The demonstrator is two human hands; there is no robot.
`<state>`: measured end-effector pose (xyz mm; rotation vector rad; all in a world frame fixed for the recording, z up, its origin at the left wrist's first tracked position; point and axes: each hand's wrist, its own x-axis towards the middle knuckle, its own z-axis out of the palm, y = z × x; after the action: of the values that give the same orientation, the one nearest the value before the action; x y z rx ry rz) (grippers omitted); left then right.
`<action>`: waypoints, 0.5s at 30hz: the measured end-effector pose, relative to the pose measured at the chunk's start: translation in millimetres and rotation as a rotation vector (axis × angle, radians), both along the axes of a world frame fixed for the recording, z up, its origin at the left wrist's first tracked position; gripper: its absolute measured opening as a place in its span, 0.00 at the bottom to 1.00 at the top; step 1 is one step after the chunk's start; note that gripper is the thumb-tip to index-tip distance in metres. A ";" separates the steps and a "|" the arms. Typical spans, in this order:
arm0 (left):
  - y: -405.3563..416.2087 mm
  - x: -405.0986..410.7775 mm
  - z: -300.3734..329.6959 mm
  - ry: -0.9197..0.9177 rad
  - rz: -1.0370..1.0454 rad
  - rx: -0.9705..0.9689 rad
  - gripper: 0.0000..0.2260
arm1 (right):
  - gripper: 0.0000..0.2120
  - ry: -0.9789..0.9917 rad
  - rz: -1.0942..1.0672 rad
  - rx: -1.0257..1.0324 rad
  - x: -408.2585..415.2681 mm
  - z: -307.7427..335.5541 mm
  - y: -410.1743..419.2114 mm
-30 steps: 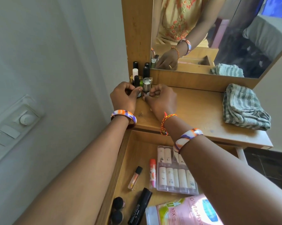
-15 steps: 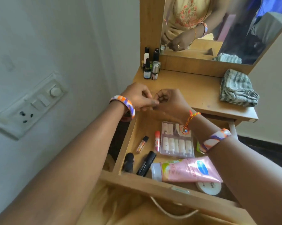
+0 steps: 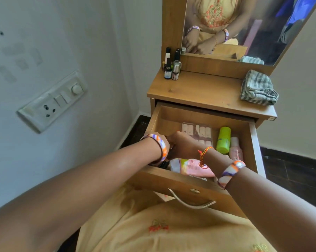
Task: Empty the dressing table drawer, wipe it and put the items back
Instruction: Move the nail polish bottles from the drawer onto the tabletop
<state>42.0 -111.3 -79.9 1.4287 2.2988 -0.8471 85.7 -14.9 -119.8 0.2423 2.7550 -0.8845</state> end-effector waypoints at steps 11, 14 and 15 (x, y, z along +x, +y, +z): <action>-0.1 6.1 -12.4 -0.018 -0.026 0.085 0.12 | 0.16 0.074 -0.092 -0.063 5.2 -4.1 -2.0; -3.9 -0.5 -14.3 -0.129 0.060 0.182 0.12 | 0.15 0.027 -0.141 -0.166 3.0 -6.6 -9.2; -5.2 -3.4 -15.1 -0.161 0.081 0.218 0.12 | 0.15 0.009 -0.168 -0.215 2.1 -7.9 -11.3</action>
<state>38.6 -116.5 -94.9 1.4214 2.3635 -0.4514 87.8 -26.2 -127.7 0.4345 2.6495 -1.2163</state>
